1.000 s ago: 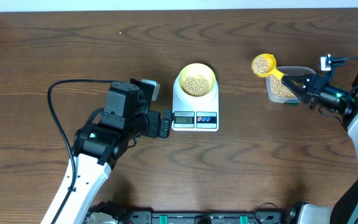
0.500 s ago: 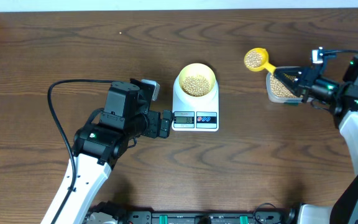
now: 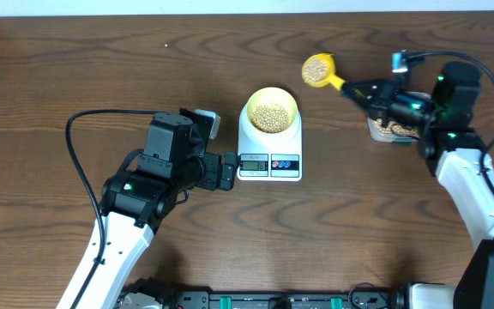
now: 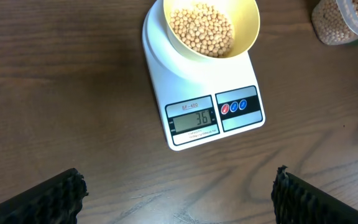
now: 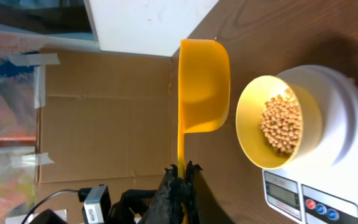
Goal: Scoop item into bowl and weigh 50g on scale
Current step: 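Lift the filled scoop and carry it left over the yellow bowl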
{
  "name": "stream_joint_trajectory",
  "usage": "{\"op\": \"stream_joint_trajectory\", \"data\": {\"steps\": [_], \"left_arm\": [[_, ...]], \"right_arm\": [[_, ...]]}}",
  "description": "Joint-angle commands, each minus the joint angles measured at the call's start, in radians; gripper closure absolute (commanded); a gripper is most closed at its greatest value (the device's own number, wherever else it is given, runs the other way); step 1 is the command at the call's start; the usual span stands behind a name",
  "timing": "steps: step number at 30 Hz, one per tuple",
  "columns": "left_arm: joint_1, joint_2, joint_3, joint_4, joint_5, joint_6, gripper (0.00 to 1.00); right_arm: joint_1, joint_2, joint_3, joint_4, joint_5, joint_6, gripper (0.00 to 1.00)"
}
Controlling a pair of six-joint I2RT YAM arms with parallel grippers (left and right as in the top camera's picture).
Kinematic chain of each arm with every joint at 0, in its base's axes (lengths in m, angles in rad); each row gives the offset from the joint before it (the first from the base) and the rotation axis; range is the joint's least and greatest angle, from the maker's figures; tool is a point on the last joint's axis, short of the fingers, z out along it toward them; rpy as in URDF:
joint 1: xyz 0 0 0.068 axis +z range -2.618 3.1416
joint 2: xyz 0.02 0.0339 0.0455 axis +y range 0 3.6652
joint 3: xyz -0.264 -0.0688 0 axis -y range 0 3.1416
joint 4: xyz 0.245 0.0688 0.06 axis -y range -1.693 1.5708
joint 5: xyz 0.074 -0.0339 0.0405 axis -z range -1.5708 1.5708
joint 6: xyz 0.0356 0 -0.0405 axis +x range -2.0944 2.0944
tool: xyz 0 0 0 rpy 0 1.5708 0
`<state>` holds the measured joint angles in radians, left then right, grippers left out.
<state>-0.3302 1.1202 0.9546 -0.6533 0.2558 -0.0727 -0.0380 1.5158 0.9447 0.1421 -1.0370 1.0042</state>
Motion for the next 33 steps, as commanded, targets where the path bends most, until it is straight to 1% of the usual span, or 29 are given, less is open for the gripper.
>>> {"op": "stream_joint_trajectory", "data": {"steps": [1,4,7,12,17,21,25,33], "left_arm": [[-0.001,-0.004,-0.003,0.0,-0.006,0.016,0.02],[-0.001,-0.004,-0.003,0.0,-0.006,0.016,0.02],[-0.001,-0.004,-0.003,0.0,-0.006,0.016,0.02],[-0.001,-0.004,-0.003,0.0,-0.006,0.016,0.02],[-0.001,-0.004,-0.003,0.0,-0.006,0.016,0.02],[-0.001,-0.004,-0.003,0.0,-0.006,0.016,0.02],[-0.001,-0.004,-0.003,0.0,-0.006,0.016,0.02],[-0.001,-0.004,-0.003,0.0,-0.006,0.016,0.02]], "right_arm": [[0.043,0.009,0.001,0.027,0.063,0.039,0.99],[0.081,0.009,0.001,0.03,0.109,0.037,0.99],[0.107,0.009,0.001,0.031,0.143,0.006,0.99],[0.13,0.009,0.001,0.031,0.151,-0.077,0.99],[0.142,0.009,0.001,0.031,0.19,-0.101,0.99],[0.16,0.009,0.001,0.03,0.19,-0.165,0.99],[0.185,0.009,0.001,0.03,0.192,-0.178,0.99],[0.214,0.009,0.001,0.021,0.194,-0.266,0.99]]}}
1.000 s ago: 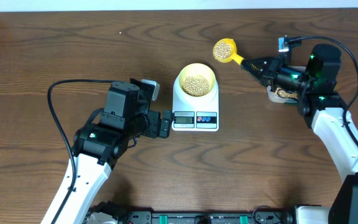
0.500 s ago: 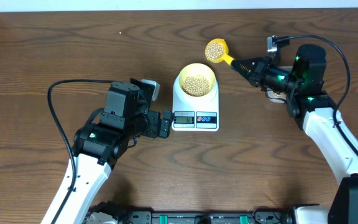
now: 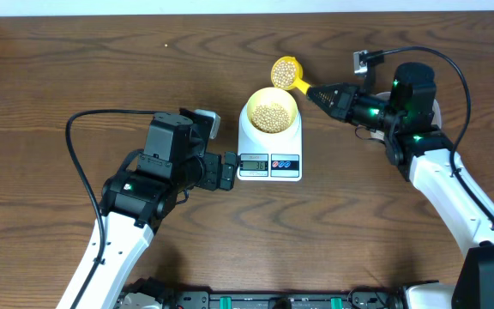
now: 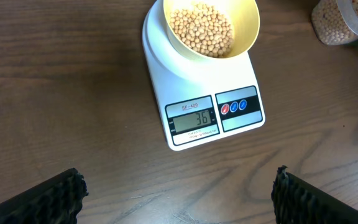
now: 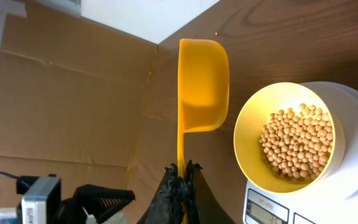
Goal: Scoop item into bowl and weigh 50g on scale
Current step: 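Lift the filled scoop and carry it left over the yellow bowl, then tilt the scoop with the right gripper, pouring soybeans gradually into bowl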
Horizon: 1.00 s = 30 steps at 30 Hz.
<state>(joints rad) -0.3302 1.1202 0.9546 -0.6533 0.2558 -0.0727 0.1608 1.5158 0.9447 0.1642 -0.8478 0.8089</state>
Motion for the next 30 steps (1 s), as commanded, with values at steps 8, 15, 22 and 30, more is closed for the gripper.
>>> {"op": "stream_joint_trajectory", "data": {"steps": [8,15,22,30], "left_arm": [[-0.001,-0.004,-0.003,0.0,-0.006,0.016,0.02],[-0.001,-0.004,-0.003,0.0,-0.006,0.016,0.02],[-0.001,-0.004,-0.003,0.0,-0.006,0.016,0.02],[-0.001,-0.004,-0.003,0.0,-0.006,0.016,0.02]], "right_arm": [[0.02,0.009,0.001,-0.004,0.008,-0.095,0.99],[0.03,0.009,0.001,-0.045,0.034,-0.15,0.99],[0.051,0.009,0.001,-0.055,0.049,-0.278,0.99],[0.068,0.009,0.001,-0.115,0.117,-0.369,0.99]]}}
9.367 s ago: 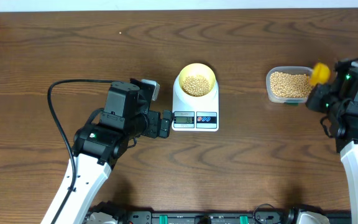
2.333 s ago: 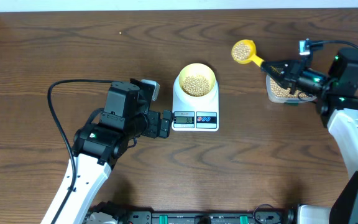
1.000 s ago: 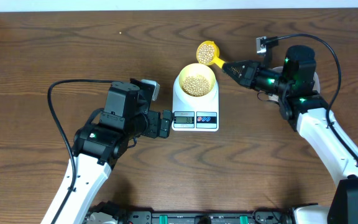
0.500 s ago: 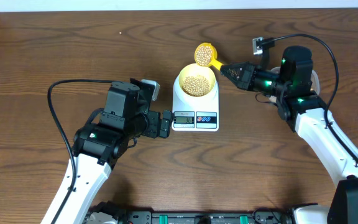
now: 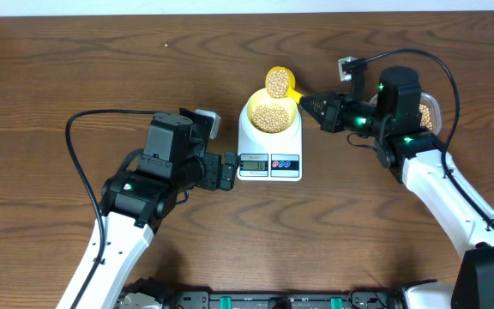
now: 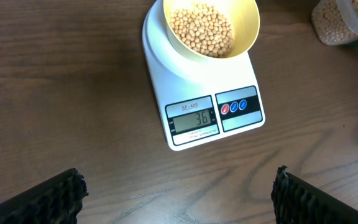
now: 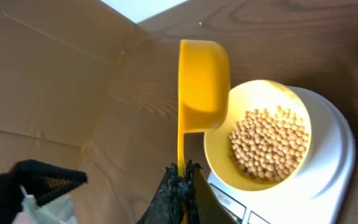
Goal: Scoop item into bowl and weigh 50g on scale
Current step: 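Tilt the scoop with the right gripper, pouring soybeans gradually into bowl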
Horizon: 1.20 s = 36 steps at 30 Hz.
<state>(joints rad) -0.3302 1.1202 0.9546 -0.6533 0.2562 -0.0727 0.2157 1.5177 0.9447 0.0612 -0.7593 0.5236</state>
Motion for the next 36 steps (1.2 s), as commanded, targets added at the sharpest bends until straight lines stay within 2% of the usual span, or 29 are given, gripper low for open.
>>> {"op": "stream_joint_trajectory", "data": {"steps": [1,13,31,36], "left_arm": [[-0.001,-0.004,-0.003,0.0,-0.007,0.016,0.02],[-0.001,-0.004,-0.003,0.0,-0.007,0.016,0.02],[-0.001,-0.004,-0.003,0.0,-0.007,0.016,0.02],[-0.001,-0.004,-0.003,0.0,-0.007,0.016,0.02]], "right_arm": [[0.016,0.007,0.001,-0.014,0.031,-0.097,0.99],[0.068,0.007,0.001,-0.027,0.117,-0.185,0.99],[0.064,0.007,0.001,-0.033,0.171,-0.193,0.99],[0.06,0.007,0.001,-0.043,0.171,-0.25,0.99]]}}
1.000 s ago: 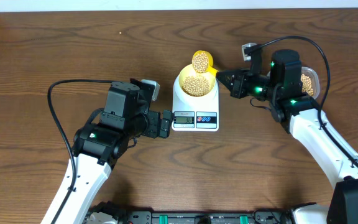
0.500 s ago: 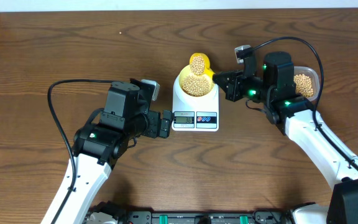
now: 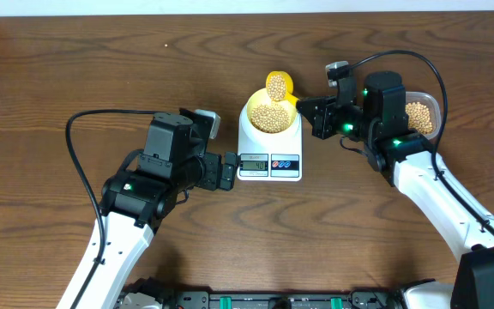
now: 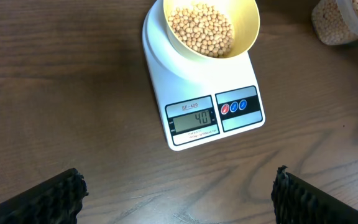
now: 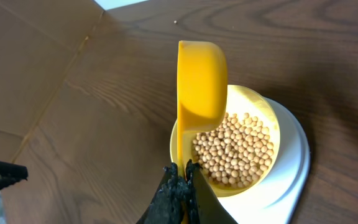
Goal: Scoop item into bowl and weigh 50g on scale
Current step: 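Tilt the scoop with the right gripper, pouring soybeans gradually into bowl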
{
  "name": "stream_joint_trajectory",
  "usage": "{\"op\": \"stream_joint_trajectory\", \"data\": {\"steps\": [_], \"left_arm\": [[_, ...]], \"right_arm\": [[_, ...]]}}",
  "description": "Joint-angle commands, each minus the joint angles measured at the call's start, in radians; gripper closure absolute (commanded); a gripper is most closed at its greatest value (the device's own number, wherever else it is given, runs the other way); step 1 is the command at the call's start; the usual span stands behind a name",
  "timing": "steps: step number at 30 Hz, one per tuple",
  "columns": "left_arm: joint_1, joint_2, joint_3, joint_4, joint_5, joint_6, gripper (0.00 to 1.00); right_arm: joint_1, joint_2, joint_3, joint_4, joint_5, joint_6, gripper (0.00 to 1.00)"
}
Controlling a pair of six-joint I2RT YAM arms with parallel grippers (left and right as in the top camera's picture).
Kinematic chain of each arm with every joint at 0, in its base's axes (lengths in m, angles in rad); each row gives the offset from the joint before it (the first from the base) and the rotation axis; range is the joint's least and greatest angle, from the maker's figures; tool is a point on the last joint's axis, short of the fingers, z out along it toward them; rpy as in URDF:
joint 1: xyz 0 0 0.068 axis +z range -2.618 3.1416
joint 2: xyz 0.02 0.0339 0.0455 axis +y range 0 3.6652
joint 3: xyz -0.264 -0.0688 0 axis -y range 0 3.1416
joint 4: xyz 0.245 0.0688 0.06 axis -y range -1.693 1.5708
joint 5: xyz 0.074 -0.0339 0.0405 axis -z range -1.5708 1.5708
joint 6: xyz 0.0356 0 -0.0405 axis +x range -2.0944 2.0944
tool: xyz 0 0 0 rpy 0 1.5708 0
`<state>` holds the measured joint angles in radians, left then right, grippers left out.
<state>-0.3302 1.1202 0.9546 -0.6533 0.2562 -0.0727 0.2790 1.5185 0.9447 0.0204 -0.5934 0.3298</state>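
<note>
A yellow bowl of pale beans sits on the white scale; the display reads 40. My right gripper is shut on the handle of a yellow scoop, tipped on its side over the bowl's far rim, beans still in it. My left gripper stands open over bare table just in front of the scale, holding nothing. A clear container of beans stands to the right, behind the right arm.
The scale has red and blue buttons beside the display. The bean container sits at the top right in the left wrist view. A white wall edge runs along the table's back.
The scoop has tipped further over the bowl's far rim and beans have dropped in; the scale reading rose from 36 to 40. The left arm has not moved.
My right gripper held the full scoop near the bean container with the scale at 36. It then stood beside the bowl, then at the bowl's far rim. Now the scoop is tilted over the bowl and the scale reads 40. My left gripper stayed open throughout.
</note>
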Motion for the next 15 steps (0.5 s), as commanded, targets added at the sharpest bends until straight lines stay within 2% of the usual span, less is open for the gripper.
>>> {"op": "stream_joint_trajectory", "data": {"steps": [1,15], "left_arm": [[-0.001,-0.004,-0.003,0.0,-0.007,0.016,0.02],[-0.001,-0.004,-0.003,0.0,-0.007,0.016,0.02]], "right_arm": [[-0.006,0.006,0.001,-0.003,0.009,-0.058,0.99],[-0.01,0.006,0.001,-0.04,0.019,-0.104,0.99]]}}
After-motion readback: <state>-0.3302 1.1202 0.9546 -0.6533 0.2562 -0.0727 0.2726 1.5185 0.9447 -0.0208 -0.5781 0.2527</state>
